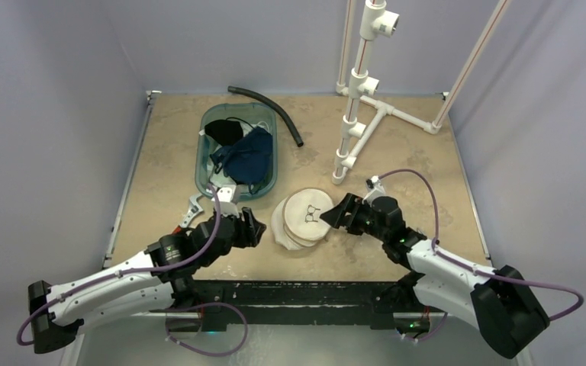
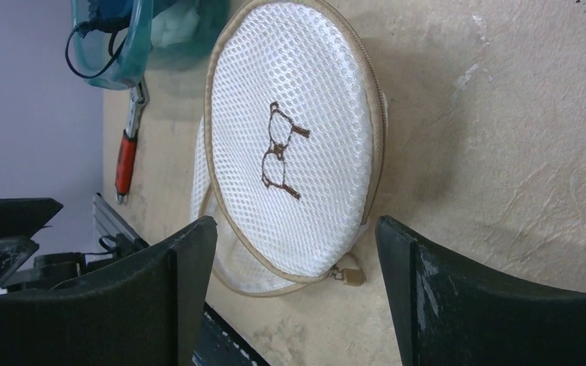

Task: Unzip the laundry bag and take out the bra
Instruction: Move the bin to the center of the board.

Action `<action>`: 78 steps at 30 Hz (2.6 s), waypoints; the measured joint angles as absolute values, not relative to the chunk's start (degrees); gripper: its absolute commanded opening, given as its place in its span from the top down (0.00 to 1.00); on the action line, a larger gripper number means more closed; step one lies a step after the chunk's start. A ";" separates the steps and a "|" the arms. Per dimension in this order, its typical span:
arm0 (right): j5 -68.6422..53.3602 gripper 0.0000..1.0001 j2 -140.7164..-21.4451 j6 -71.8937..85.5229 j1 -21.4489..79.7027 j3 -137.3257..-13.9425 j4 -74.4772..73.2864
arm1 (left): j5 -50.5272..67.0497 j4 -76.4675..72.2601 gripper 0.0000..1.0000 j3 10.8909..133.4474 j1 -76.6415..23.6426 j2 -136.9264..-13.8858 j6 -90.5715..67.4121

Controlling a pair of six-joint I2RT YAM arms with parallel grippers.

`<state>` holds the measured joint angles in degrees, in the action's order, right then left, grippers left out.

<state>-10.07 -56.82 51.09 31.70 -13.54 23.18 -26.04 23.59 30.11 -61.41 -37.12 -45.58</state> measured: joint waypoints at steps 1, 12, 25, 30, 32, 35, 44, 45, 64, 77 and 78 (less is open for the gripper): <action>-10.04 0.20 -56.71 50.72 31.70 -13.54 23.31 | -26.76 24.53 0.48 30.11 -61.43 -36.80 -45.91; -2.46 0.02 -28.69 41.58 31.70 -17.17 10.72 | -39.53 37.60 0.45 35.18 -61.52 -28.23 -50.09; 11.07 0.02 -18.20 49.39 31.70 -28.99 -3.57 | -66.41 46.54 0.09 43.66 -61.52 -36.69 -56.49; 15.53 0.02 -18.70 46.70 31.70 -34.11 -7.22 | -76.14 49.67 0.05 43.70 -61.54 -45.19 -58.00; 16.62 0.02 -18.87 44.31 31.70 -36.29 -7.18 | -80.01 52.21 0.03 43.66 -61.52 -47.31 -60.75; 17.15 0.02 -18.70 40.73 31.70 -37.67 -6.44 | -83.94 57.01 0.02 42.74 -61.54 -46.68 -67.92; 14.87 0.02 -15.40 37.32 31.70 -35.99 -6.63 | -87.74 67.55 0.01 40.75 -59.02 -60.66 -88.03; 14.35 0.02 -15.25 37.23 31.70 -35.94 -6.76 | -87.85 69.95 0.01 40.75 -57.54 -64.69 -93.27; 15.57 0.02 -9.41 35.16 31.70 -34.87 -11.27 | -87.53 82.17 0.01 63.57 -47.64 -87.50 -109.40; 15.53 0.02 -13.02 35.05 31.70 -33.80 -10.87 | -81.87 63.81 0.01 100.20 -46.19 -98.19 -47.00; 15.53 0.02 -12.86 35.05 31.70 -33.80 -10.85 | -77.45 57.95 0.01 97.54 -45.28 -95.37 -41.45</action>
